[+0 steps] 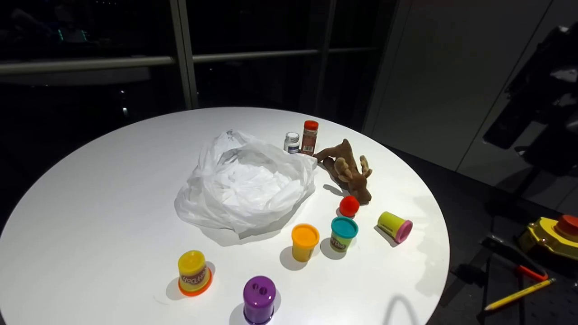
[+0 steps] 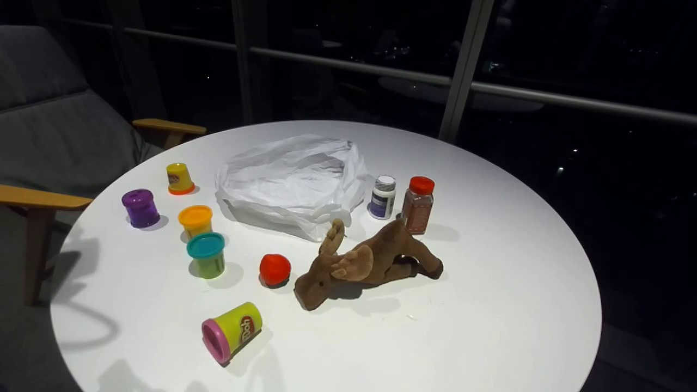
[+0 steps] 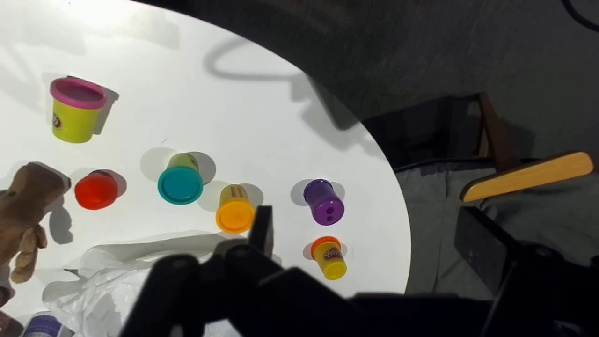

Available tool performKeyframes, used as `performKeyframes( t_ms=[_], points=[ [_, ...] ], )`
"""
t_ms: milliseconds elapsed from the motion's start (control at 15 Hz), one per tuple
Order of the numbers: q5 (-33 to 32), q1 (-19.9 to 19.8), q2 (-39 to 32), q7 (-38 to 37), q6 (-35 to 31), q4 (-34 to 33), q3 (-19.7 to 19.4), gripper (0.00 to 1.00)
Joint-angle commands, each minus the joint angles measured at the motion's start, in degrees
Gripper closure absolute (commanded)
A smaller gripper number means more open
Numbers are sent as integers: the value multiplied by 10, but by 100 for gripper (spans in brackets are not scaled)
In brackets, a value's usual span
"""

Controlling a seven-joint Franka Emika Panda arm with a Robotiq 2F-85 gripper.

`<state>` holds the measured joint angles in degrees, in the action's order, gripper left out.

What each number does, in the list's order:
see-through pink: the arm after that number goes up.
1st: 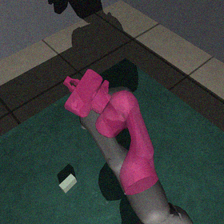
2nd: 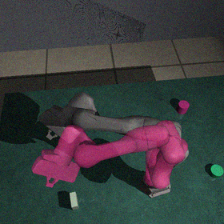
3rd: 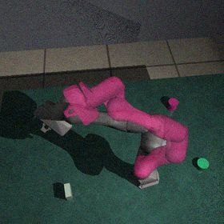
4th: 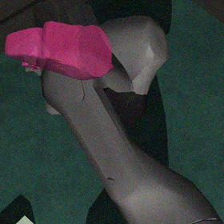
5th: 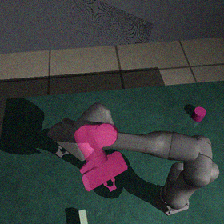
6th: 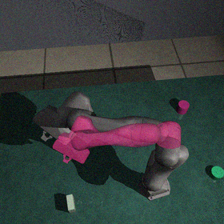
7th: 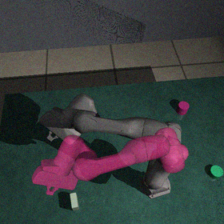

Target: Put the objects on the table in the plastic bag

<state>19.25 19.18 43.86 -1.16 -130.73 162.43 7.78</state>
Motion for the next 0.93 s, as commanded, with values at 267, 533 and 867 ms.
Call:
performKeyframes(
  t_ms=[267, 533, 867],
  points=[
    [-16, -37, -128, -2, -26, -81, 1, 0],
    [-22, -50, -261, -10, -66, -146, 10, 0],
    [-93, -67, -438, -75, -135, -248, 39, 0]
  ],
)
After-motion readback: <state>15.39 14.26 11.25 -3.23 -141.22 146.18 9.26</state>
